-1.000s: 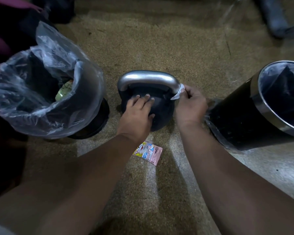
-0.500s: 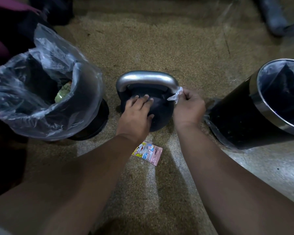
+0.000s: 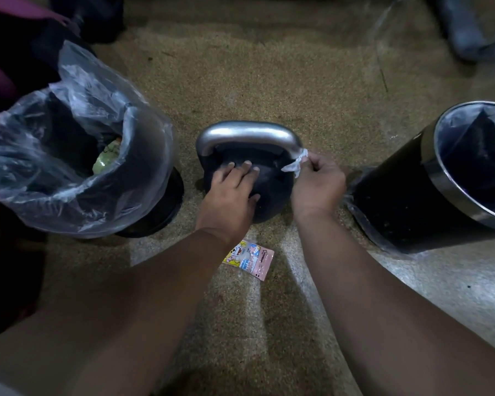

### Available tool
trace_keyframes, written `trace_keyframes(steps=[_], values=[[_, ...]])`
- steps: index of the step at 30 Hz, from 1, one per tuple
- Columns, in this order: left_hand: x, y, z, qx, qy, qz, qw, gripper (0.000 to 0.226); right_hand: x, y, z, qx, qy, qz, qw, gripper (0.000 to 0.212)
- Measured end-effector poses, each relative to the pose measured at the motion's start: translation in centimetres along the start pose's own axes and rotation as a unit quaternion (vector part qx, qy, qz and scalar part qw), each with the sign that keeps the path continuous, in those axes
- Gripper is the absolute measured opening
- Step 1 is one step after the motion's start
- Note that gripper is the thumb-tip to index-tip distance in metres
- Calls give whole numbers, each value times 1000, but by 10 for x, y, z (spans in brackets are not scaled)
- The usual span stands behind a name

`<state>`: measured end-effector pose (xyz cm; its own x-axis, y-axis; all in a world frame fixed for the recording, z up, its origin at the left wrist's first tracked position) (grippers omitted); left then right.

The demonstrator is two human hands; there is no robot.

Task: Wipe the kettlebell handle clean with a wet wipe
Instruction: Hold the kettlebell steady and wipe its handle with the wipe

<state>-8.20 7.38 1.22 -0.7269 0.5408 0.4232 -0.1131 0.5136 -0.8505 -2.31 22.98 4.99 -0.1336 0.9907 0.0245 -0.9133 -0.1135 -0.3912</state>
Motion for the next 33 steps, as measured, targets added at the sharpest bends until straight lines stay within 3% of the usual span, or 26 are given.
trace_keyframes(steps=[10,25,33], values=[[1,-1,-1,6,-10,27,1000,52,1,2,-1,3,-19,7,1000,15],[-5,8,-6,38,-14,71,997,80,-2,-1,0,5,-23,10,1000,16],[-7,11,-6,37,-25,78,996,77,-1,1,0,8,-26,7,1000,16]])
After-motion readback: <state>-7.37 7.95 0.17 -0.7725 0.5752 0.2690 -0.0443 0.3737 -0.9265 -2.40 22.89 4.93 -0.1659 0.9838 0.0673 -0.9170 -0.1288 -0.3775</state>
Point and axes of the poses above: each hand's wrist, its own x-axis towards the middle knuckle, its own y-axis out of the palm, z = x × y, the point moved 3 cm from there along x, towards the middle knuckle, and after that the axes turned 14 degrees about -z, right-handed, at the moved point
